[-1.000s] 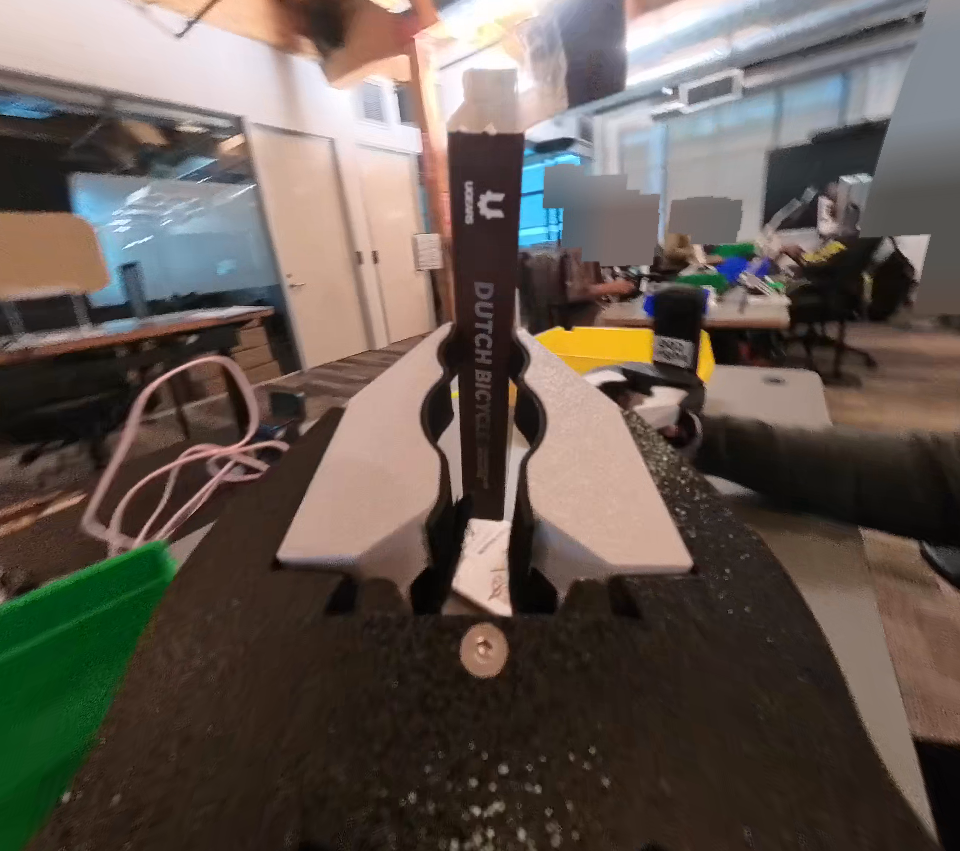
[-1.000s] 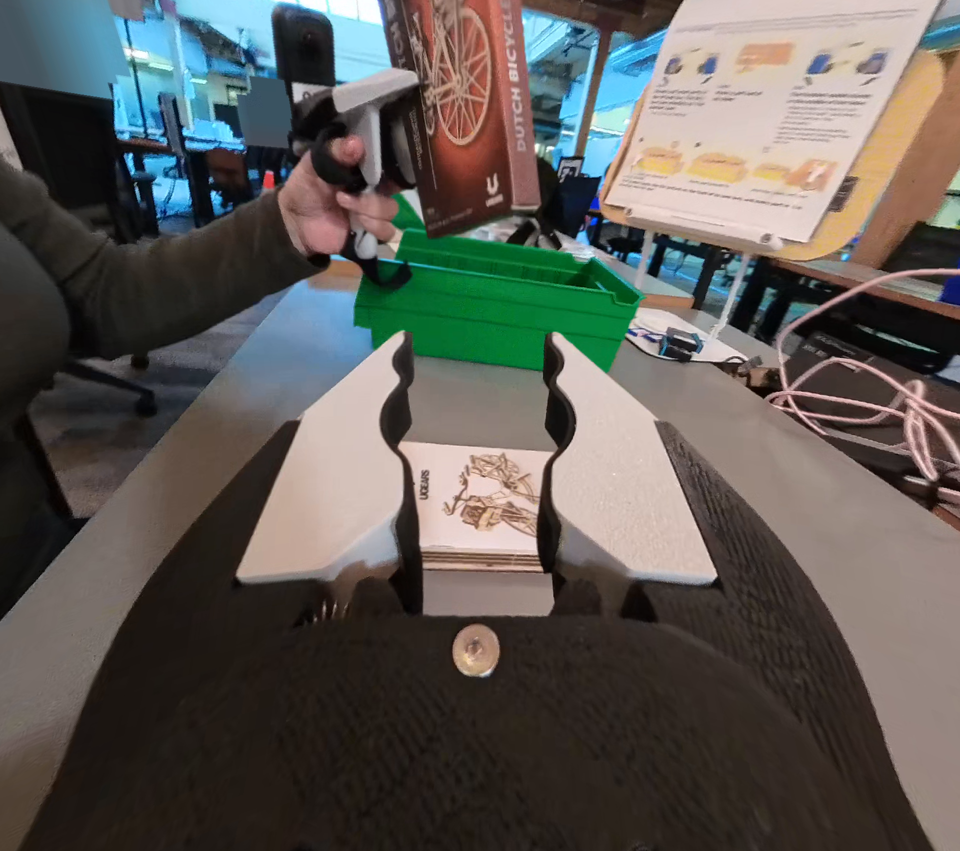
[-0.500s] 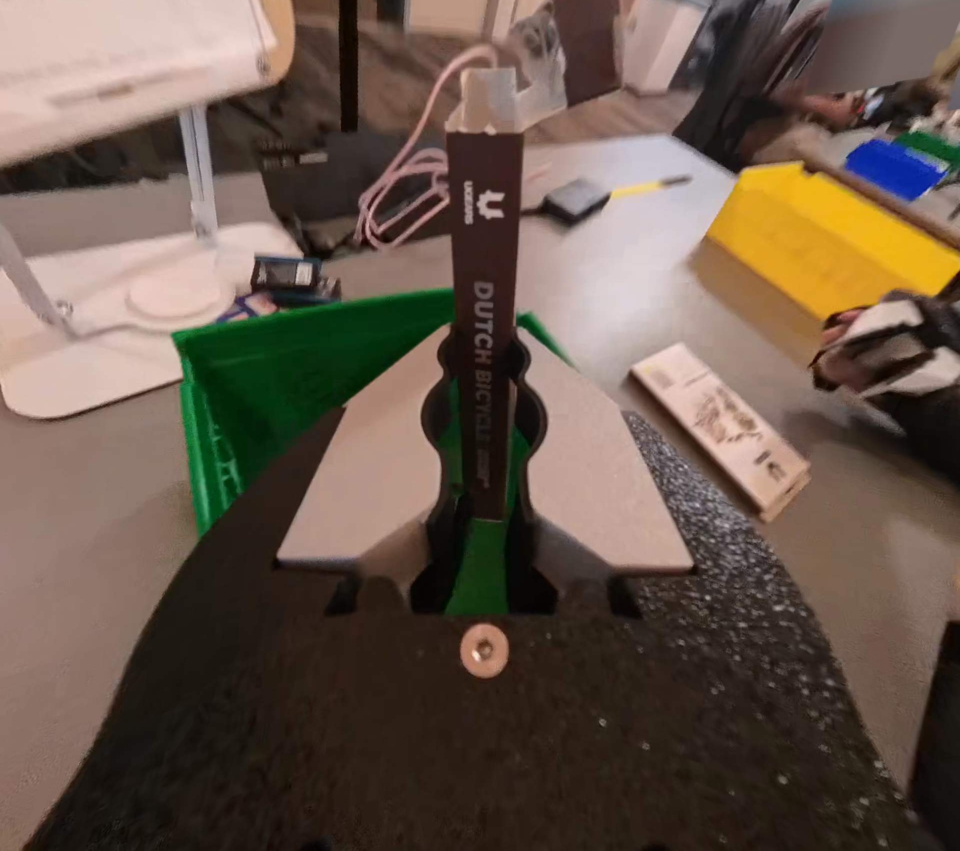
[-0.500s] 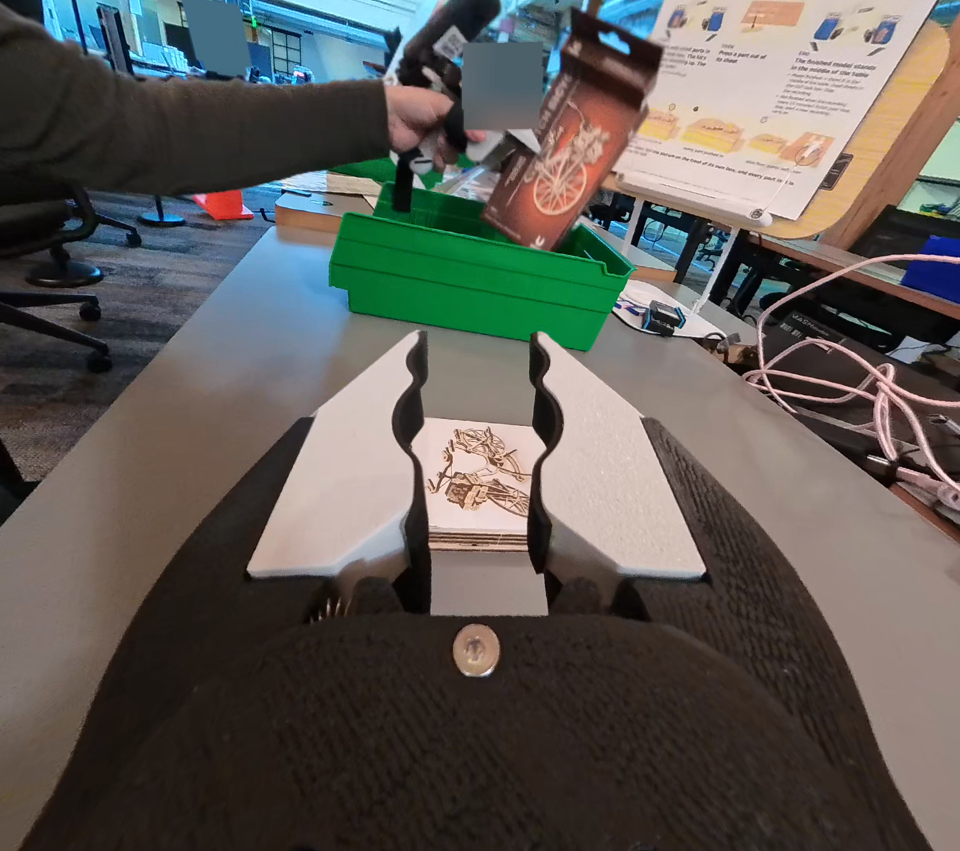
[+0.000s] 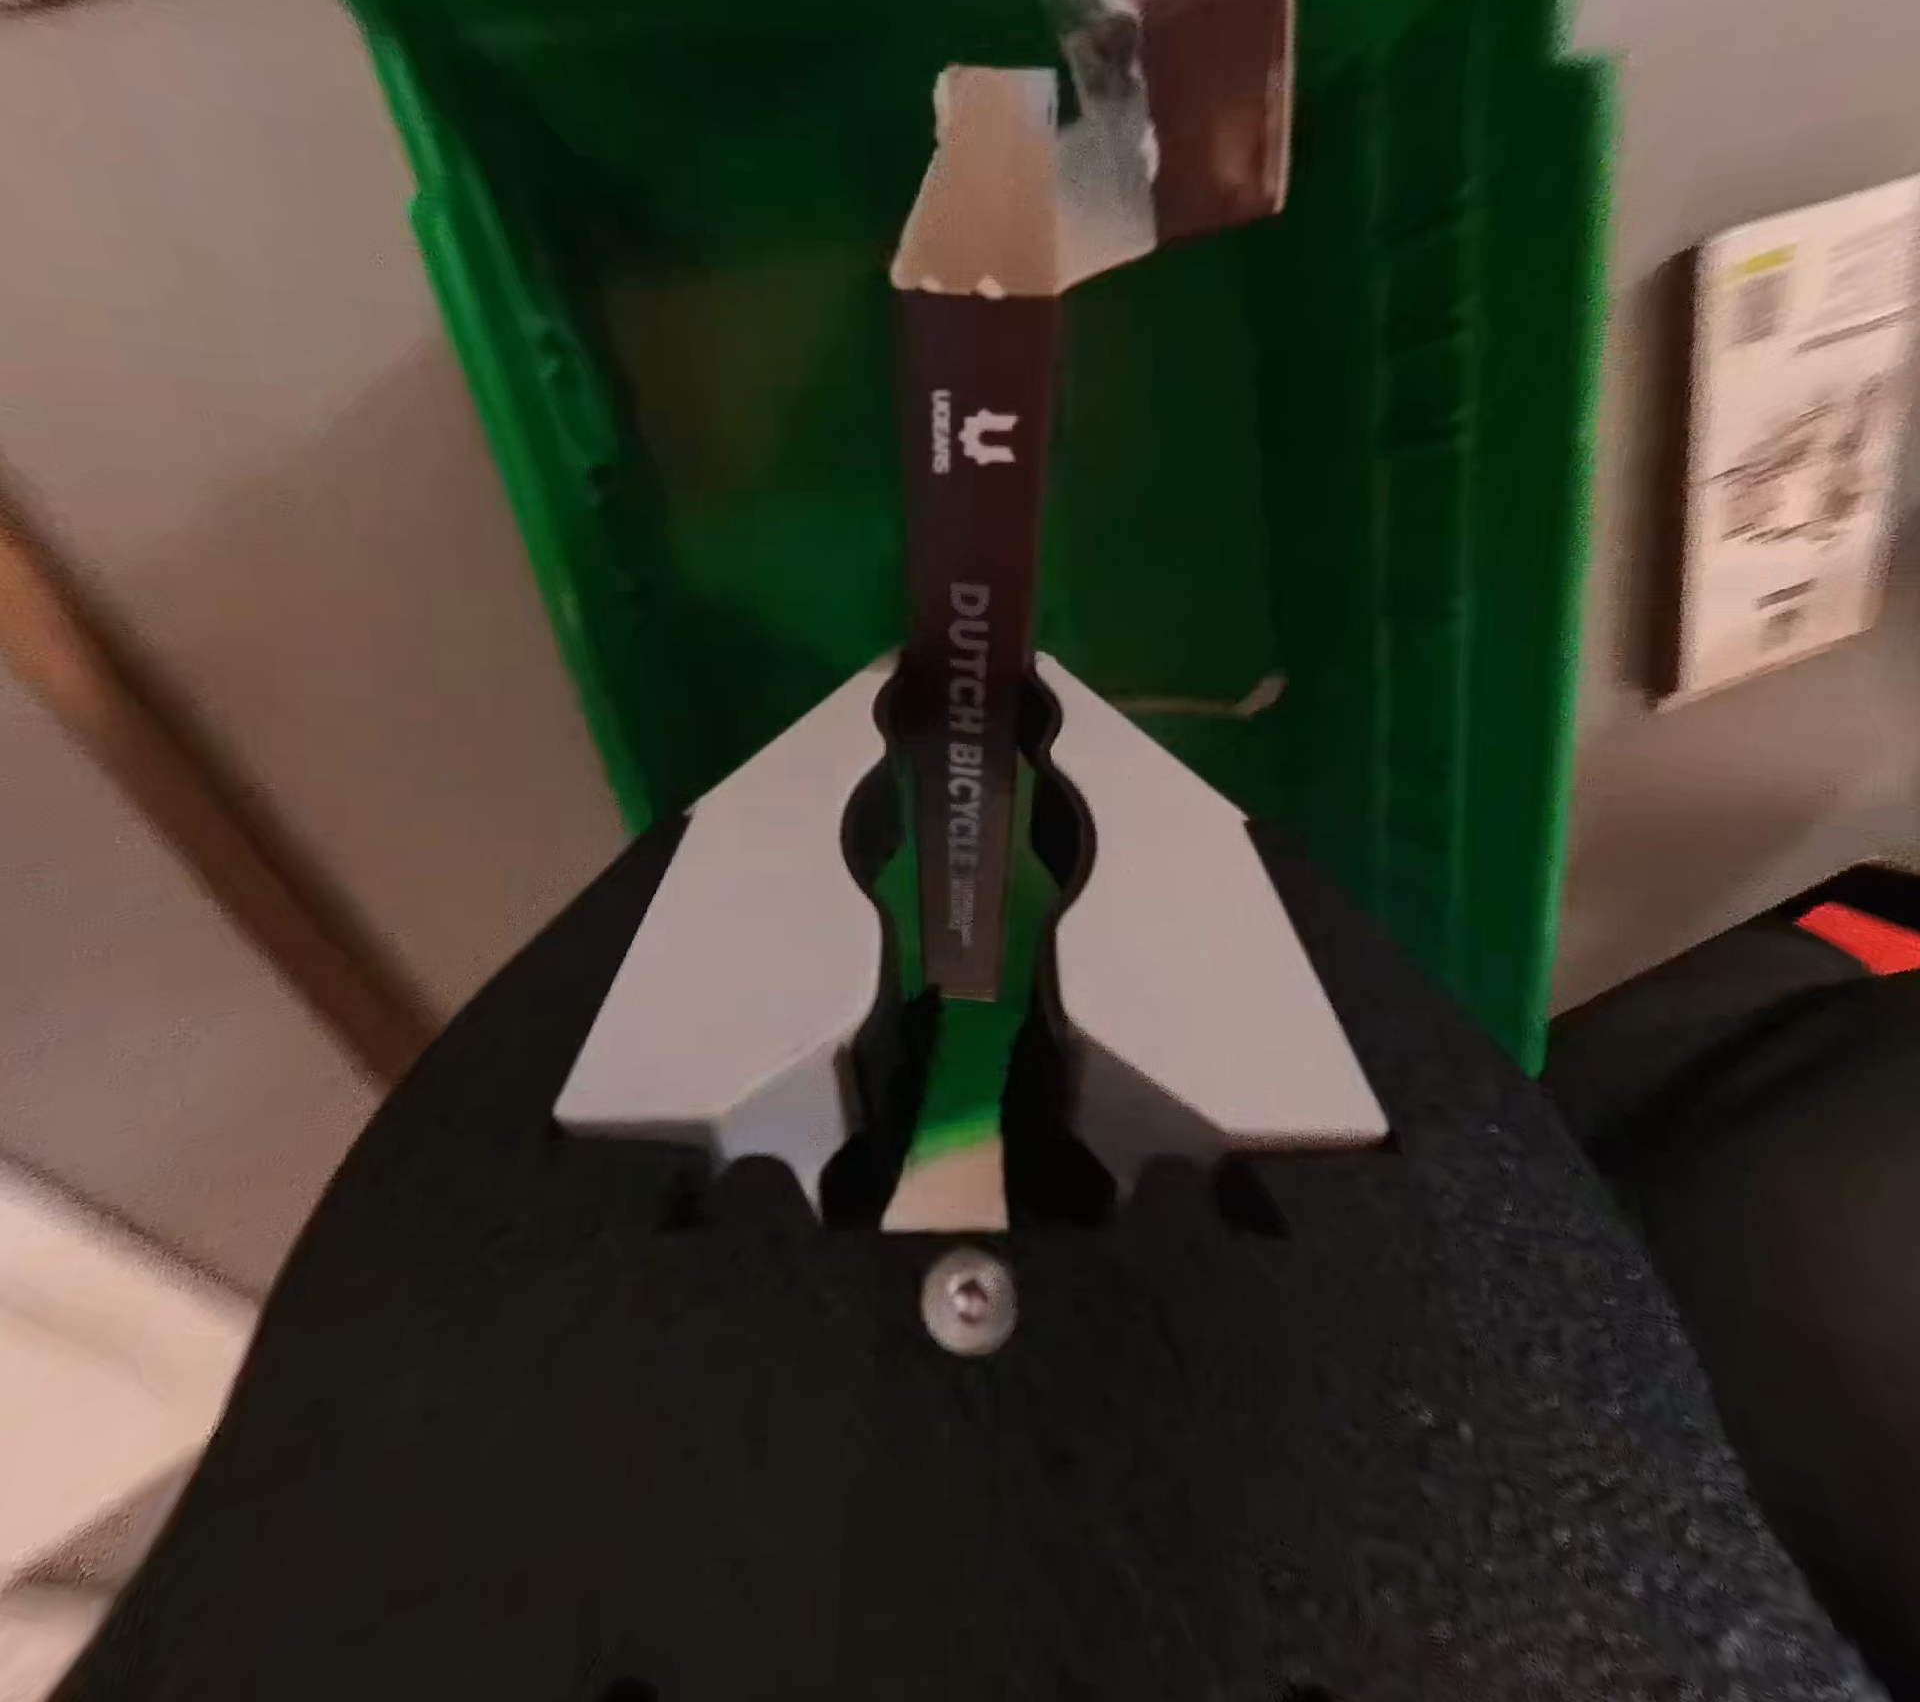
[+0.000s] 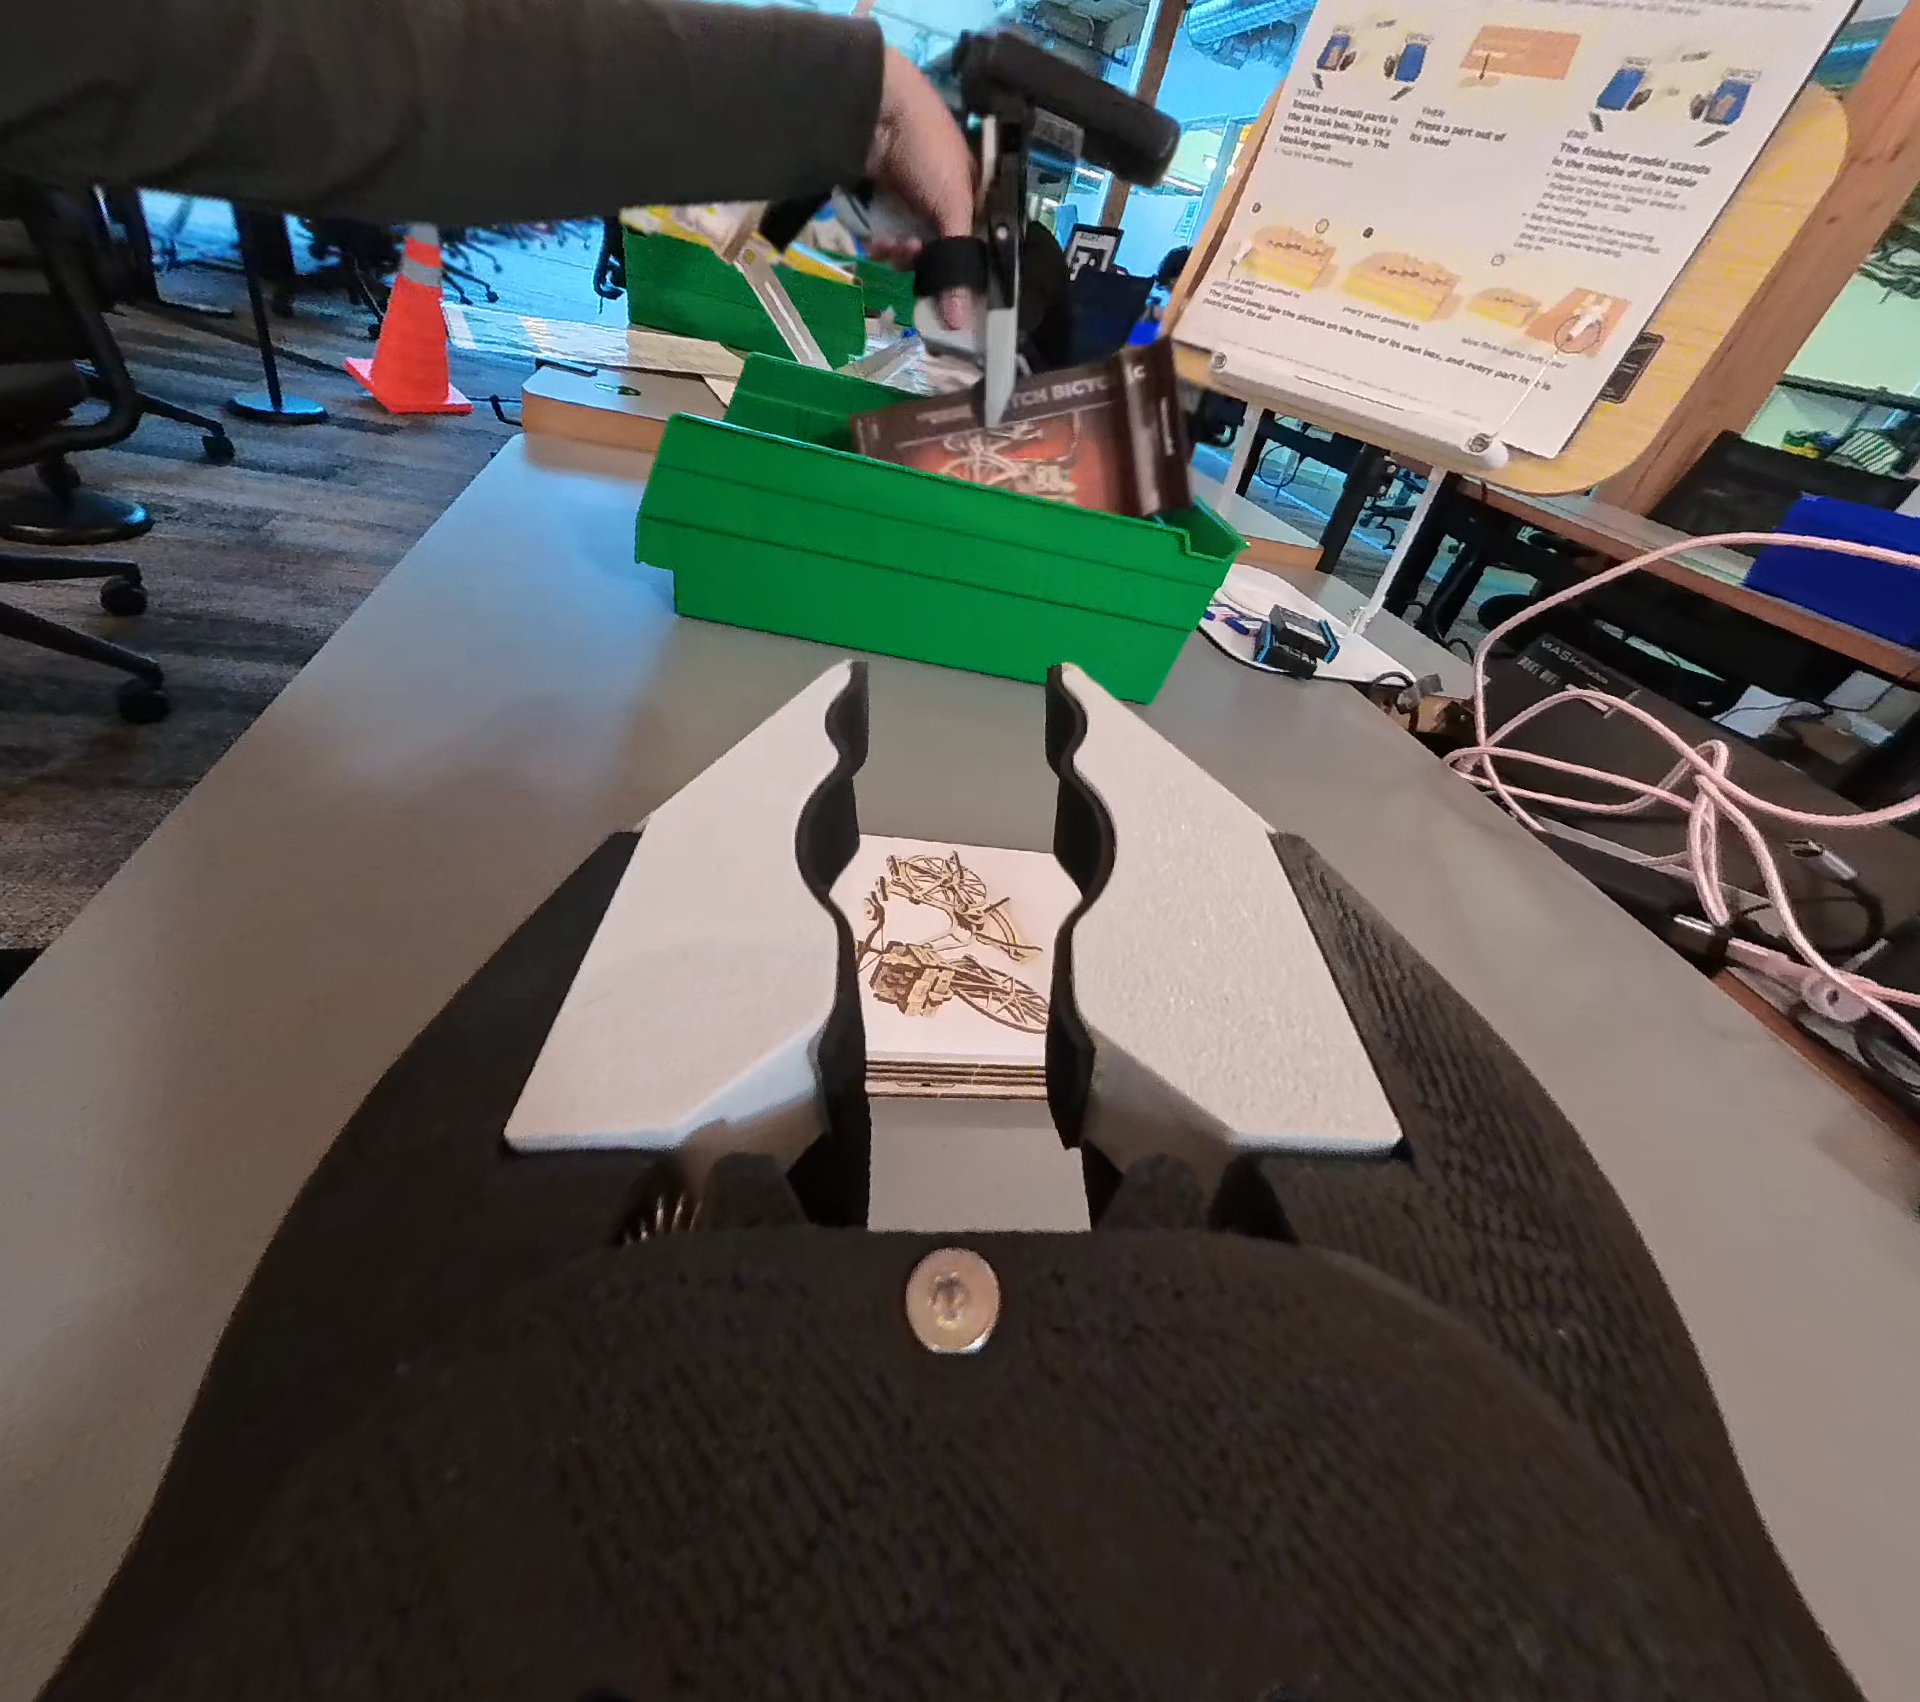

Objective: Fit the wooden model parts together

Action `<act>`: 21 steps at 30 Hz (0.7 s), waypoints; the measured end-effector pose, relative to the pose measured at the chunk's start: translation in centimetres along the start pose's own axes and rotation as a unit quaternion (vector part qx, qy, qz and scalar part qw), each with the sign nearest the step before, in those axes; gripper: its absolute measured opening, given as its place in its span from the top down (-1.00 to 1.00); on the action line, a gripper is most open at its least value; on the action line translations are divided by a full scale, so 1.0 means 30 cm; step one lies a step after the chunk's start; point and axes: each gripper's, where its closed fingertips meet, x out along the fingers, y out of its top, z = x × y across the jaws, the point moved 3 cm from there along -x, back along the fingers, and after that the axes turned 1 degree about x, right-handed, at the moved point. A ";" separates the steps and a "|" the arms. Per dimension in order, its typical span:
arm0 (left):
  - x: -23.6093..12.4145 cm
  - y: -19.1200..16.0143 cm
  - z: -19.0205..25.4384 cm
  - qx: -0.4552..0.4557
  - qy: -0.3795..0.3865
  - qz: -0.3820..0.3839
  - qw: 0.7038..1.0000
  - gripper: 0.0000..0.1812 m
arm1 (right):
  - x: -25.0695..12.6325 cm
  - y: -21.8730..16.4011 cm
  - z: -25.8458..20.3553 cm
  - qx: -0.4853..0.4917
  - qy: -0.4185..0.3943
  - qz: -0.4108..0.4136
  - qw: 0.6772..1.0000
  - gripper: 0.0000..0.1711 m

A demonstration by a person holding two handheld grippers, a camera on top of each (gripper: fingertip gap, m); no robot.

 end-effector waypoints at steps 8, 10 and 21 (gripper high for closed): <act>0.040 -0.019 -0.095 -0.016 0.149 -0.122 0.981 0.79 | -0.004 0.004 0.003 -0.004 -0.004 0.000 1.000 0.63; 0.070 -0.002 -0.103 -0.017 0.169 -0.116 0.979 0.78 | -0.005 0.005 0.003 -0.004 -0.004 0.000 1.000 0.63; -0.059 0.093 -0.097 0.097 0.404 -0.049 0.908 0.14 | -0.013 0.022 0.017 -0.016 -0.030 0.007 0.999 0.59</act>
